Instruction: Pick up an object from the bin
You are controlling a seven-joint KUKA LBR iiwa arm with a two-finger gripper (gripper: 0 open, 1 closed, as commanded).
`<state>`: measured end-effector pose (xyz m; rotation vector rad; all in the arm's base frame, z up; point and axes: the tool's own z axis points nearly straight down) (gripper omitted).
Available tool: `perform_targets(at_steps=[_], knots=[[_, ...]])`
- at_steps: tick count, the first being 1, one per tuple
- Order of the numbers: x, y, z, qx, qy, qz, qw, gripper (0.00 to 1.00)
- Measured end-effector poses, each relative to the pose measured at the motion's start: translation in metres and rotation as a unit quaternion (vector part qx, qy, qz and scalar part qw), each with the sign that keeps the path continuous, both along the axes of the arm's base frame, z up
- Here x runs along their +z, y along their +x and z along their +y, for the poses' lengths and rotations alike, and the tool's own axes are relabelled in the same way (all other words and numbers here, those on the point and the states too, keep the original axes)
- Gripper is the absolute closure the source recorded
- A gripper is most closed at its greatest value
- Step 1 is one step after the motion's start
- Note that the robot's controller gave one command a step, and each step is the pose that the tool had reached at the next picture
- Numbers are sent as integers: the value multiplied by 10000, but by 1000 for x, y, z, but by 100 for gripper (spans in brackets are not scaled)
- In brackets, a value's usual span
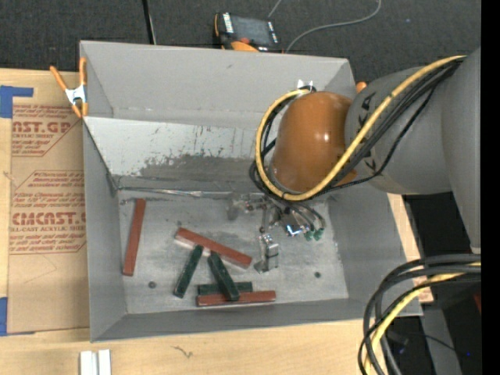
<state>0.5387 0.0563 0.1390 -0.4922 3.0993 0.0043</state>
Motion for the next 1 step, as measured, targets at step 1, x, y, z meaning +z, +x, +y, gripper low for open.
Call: perform_targets(at_steps=[1], knots=[[-73, 16, 47, 364, -4, 27, 9993, 0]])
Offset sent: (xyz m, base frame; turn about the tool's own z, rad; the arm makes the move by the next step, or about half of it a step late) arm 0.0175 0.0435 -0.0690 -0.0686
